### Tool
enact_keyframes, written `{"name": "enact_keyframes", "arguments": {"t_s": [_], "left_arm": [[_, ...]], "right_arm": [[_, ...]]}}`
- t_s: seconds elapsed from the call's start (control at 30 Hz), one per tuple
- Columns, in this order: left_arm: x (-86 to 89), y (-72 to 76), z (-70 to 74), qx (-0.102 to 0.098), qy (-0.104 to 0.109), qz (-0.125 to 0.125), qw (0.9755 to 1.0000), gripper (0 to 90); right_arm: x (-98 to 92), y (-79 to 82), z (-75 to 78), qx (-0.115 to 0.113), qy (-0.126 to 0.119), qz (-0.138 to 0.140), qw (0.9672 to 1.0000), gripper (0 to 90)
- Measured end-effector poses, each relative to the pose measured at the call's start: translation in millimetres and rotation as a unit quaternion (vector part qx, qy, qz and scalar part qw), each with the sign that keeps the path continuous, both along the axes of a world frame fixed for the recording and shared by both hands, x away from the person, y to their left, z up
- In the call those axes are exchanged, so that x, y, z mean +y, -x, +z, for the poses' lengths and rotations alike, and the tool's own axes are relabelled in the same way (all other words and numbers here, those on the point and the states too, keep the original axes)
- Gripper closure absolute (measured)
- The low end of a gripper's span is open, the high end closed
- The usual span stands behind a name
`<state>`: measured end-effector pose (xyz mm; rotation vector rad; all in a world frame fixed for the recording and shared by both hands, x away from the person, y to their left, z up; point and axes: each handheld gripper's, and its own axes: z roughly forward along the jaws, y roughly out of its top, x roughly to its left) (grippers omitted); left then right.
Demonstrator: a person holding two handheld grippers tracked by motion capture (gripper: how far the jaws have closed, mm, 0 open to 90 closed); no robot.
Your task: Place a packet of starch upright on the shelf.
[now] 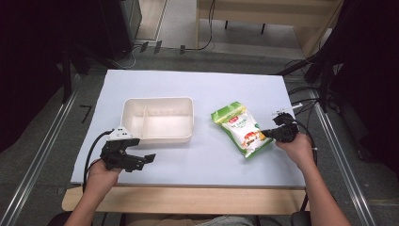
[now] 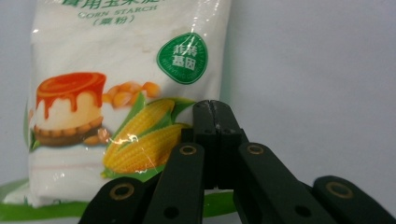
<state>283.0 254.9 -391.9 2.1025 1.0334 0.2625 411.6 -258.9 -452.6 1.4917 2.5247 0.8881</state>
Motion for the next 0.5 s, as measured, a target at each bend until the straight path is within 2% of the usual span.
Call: {"name": "enact_keyframes", "arguments": {"t_s": [0.07, 0.23, 0.5], "left_arm": [[-1.8, -2.0, -0.2, 0.0, 0.001, -0.004, 1.0, 14.7], [-5.4, -5.4, -0.3, -0.001, 0.001, -0.011, 0.9999, 14.7], [-10.2, -8.5, -0.4, 0.0, 0.0, -0.018, 0.9998, 14.7]], "right_arm": [[1.9, 10.1, 1.2, -0.002, 0.005, 0.006, 1.0, 90.0], [4.7, 22.0, 2.8, -0.002, 0.007, 0.016, 0.9998, 90.0], [9.1, 37.8, 3.3, -0.003, -0.001, 0.026, 0.9997, 90.0]]}}
